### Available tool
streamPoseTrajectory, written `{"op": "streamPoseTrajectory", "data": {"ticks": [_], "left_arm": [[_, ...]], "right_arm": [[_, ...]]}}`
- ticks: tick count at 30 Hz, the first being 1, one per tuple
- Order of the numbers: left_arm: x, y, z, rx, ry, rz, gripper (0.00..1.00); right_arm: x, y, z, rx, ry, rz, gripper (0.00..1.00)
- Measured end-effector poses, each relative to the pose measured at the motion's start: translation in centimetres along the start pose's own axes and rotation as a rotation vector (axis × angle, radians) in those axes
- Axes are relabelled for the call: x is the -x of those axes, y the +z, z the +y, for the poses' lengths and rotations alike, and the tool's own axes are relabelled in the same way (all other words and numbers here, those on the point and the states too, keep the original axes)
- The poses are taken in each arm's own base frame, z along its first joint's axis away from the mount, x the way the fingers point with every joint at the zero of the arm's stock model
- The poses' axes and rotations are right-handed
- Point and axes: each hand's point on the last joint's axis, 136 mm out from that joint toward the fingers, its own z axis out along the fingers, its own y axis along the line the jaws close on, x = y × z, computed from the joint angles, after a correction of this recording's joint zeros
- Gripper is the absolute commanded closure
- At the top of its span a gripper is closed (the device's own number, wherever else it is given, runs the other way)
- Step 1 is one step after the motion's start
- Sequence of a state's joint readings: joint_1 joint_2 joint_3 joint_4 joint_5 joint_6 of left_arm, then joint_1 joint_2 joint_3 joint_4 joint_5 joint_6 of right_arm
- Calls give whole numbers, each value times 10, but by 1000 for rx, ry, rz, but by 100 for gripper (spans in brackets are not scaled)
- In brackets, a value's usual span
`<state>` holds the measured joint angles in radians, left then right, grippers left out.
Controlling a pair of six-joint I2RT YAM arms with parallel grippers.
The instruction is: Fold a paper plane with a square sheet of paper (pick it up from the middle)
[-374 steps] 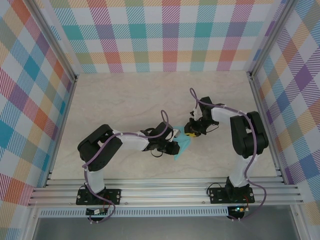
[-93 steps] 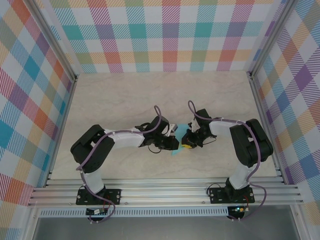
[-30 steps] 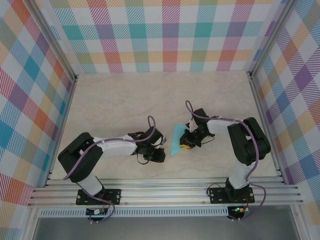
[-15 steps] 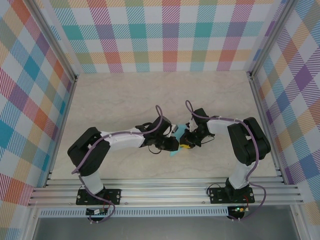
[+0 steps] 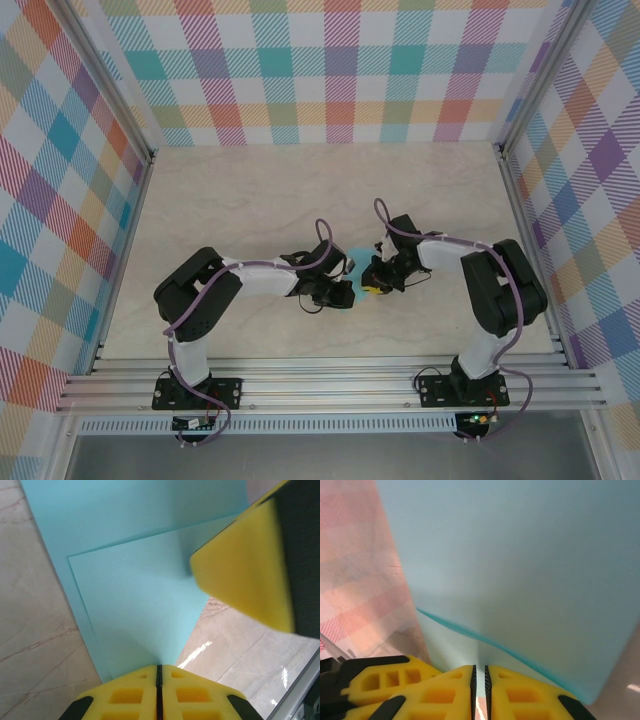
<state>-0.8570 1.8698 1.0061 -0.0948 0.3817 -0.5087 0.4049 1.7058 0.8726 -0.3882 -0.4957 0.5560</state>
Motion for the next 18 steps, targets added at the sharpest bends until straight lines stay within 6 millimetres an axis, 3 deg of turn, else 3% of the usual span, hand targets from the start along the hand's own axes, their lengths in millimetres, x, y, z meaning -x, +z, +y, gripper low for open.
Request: {"op": "streamPoseTrajectory", "data": {"ticks": [5,10,18], "left_arm": [[0,0,-1,-14,8,-16,91],[1,0,-1,-18,10,-20,91],[1,0,-1,-17,10,-21,91]], "right_arm": [[0,-15,19,50,-31,-52,87],[-6,-2,21,45,-34,-22,87],[-20,21,7,37,3,51,87]]}}
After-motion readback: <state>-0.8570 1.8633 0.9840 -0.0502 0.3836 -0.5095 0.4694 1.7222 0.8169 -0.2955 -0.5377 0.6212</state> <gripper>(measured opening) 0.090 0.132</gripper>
